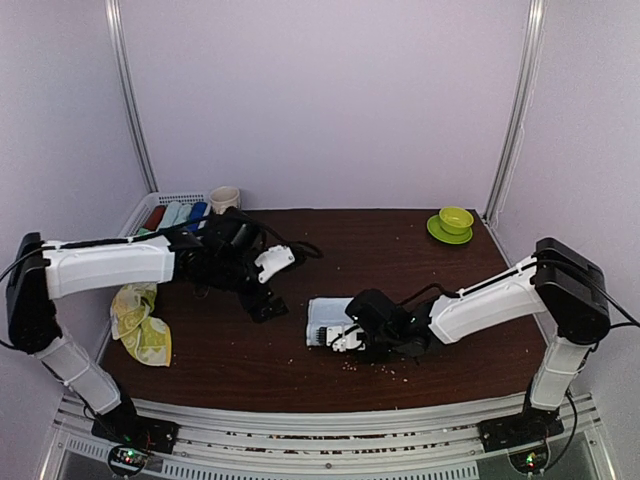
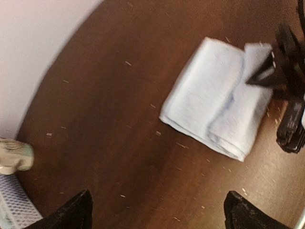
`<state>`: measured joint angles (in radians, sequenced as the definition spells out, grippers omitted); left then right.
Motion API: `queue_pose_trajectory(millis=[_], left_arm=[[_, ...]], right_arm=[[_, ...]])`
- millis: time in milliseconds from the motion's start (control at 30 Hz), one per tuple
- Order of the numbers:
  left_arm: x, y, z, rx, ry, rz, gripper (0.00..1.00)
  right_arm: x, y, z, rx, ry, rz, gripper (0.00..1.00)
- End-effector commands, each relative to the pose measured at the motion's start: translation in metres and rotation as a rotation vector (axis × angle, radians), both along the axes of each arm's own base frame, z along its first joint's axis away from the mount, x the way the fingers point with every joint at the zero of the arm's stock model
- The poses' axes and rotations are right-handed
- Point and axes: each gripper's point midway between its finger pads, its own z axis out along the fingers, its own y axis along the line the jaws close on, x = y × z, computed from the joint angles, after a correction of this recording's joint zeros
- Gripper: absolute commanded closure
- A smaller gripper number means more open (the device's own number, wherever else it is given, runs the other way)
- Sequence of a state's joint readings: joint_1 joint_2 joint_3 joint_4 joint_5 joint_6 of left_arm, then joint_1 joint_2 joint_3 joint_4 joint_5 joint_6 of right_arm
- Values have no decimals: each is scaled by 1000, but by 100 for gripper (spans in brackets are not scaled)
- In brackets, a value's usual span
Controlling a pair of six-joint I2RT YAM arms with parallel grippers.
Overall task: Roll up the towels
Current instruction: Roll the towel at the center of the board.
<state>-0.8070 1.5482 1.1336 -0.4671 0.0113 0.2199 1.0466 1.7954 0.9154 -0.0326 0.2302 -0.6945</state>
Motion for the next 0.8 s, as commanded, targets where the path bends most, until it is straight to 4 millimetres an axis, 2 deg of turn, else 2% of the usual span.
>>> queue_pose_trajectory(millis=[0,67,167,233,300,367,500,567,767], left_arm=[[28,30,101,-312,-403,247,2],[21,53,128,-468,-505,338,2],[12,93,146,-628,-610,491,2],[3,96,148,-661,-631,468,2],[-3,89,148,-688,-628,414,2],[-8,77,138,-670,-612,353,2],[-28,38,105,-576,-597,135,2],[-39,28,82,-530,-610,69,2],[-71,0,45,-430,-671,-144,2]], right_arm=[[-20,-10,-10,-29,148,2,100],[-23,-10,-10,-27,184,4,100],[-30,-7,-10,-15,260,18,100],[-34,-6,-9,-4,327,25,100],[-38,-4,-8,5,403,33,100],[-44,-6,-10,-6,491,31,100],[-51,-3,-13,6,661,38,100],[-51,-1,-15,3,722,34,100],[-53,1,-27,-25,868,7,100]])
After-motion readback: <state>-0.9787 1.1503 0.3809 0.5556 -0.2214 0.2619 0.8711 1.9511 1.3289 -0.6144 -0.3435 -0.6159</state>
